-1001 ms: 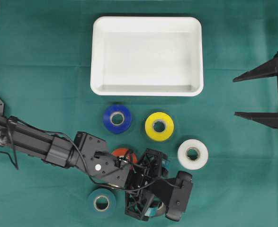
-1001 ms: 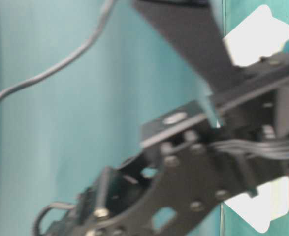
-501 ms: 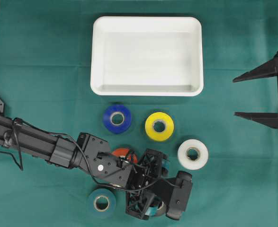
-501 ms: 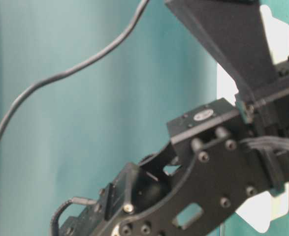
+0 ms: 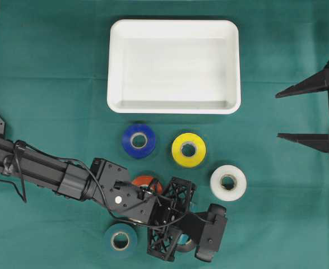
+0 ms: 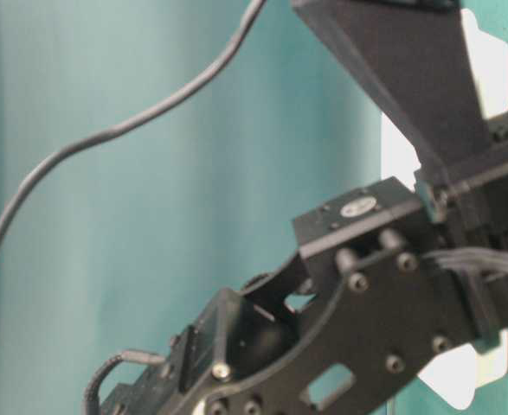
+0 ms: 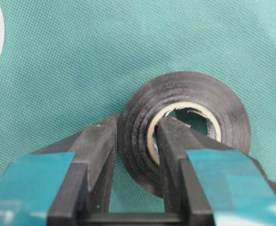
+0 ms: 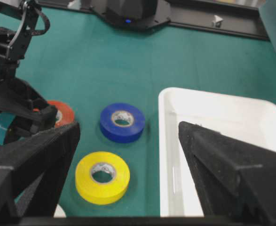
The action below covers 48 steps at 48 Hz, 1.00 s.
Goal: Pick up the tape from a random location and place it into the white case.
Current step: 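Close the left gripper on the black roll's rim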
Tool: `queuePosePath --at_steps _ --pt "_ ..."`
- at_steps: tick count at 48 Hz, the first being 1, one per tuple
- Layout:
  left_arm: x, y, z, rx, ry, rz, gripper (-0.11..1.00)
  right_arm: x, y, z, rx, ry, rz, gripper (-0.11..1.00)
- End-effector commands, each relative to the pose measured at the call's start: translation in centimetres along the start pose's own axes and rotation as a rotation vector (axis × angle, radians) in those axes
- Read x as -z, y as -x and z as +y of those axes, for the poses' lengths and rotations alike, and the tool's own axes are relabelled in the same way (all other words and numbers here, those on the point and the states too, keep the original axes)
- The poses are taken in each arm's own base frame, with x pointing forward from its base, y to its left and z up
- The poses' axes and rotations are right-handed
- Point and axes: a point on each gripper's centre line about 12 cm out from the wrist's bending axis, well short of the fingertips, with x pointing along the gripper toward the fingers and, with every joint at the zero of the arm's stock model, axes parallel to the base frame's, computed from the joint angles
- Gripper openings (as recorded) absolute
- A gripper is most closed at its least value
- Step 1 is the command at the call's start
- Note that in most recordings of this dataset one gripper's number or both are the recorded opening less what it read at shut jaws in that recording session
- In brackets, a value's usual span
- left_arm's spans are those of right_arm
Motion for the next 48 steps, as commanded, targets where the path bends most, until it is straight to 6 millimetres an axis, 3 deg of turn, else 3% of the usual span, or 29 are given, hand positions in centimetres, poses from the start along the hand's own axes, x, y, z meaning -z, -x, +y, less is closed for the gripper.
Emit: queuePosePath --at_steps 1,8,16,30,42,48 --pt "-1.4 1.5 0.0 -0.002 -0.004 -0.044 0.19 -0.8 -0.2 0.0 0.001 -0.003 -0.017 0.91" --pt "-1.5 1.7 0.0 -0.001 -0.005 -0.046 0.19 -0.8 -0.1 0.0 0.001 -0.003 -0.018 0.91" --pt "-2.4 3.5 -0.3 0.002 -0.010 -0.061 0.19 -0.8 -0.1 0.0 0.001 -0.003 -0.020 0.91" --pt "-5.2 8.9 -0.3 0.000 -0.014 -0.127 0.19 -0.9 -0.1 0.0 0.001 -0.003 -0.021 0.91" --pt "-7.7 14.9 -0.3 -0.003 -0.017 -0.229 0.19 -0.9 -0.1 0.0 0.001 -0.003 -0.020 0.91" --pt "-8.3 16.8 -0.2 -0.006 -0.018 -0.236 0.19 -1.0 -0.1 0.0 0.001 -0.003 -0.020 0.91"
